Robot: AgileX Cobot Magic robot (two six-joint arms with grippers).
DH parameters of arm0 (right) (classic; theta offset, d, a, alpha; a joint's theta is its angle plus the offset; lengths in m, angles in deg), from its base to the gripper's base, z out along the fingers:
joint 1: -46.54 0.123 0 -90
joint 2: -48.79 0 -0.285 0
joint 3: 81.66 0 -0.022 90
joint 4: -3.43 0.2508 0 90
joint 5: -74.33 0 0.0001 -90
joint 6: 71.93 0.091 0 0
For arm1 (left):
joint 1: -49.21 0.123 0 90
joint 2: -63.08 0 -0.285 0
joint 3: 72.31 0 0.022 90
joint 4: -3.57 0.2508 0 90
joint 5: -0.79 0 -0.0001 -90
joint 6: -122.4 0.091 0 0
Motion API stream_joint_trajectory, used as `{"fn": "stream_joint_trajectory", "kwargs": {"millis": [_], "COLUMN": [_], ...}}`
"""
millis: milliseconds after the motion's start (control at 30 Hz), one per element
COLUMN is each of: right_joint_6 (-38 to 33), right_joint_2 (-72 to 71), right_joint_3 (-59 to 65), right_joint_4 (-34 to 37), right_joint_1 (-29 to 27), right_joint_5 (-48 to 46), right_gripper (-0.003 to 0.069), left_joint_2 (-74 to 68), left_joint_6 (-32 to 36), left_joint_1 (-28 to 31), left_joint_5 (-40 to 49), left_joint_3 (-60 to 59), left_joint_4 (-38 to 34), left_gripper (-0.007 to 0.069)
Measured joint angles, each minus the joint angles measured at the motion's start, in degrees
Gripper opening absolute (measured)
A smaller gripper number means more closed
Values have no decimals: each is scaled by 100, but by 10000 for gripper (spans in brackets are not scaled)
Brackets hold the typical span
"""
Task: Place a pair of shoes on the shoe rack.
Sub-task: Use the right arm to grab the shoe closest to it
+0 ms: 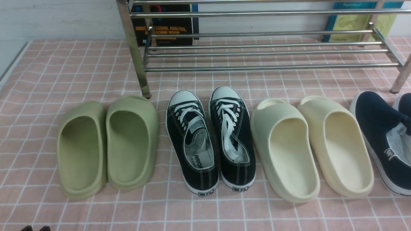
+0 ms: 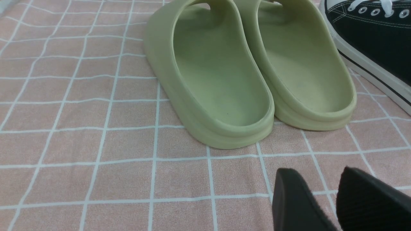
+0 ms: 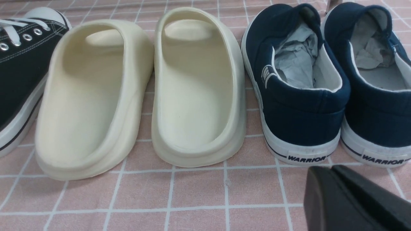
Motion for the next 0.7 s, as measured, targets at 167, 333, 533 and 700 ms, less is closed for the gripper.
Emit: {"fn": "stream_joint_trajectory", "kwargs": {"millis": [167, 333, 533, 700], "right_joint_6": [0, 0, 0, 0], "right_joint_2": [0, 0, 0, 0], "right_joint_3": [0, 34, 55, 55], "right_joint_4": [-200, -302, -341, -341], "right_joint_1": [0, 0, 0, 0], "right_joint_5": [1, 291, 2836, 5130], "right_gripper": [29, 32, 41, 48], "left_joint_2": [0, 0, 0, 0], "left_joint_6": [0, 0, 0, 0], "left_joint_1": [0, 0, 0, 0], "left_joint_5": [0, 0, 0, 0], "left_joint_3": [0, 0, 0, 0], "left_joint_4": [0, 0, 0, 0], "left_gripper": [239, 239, 239, 239]}}
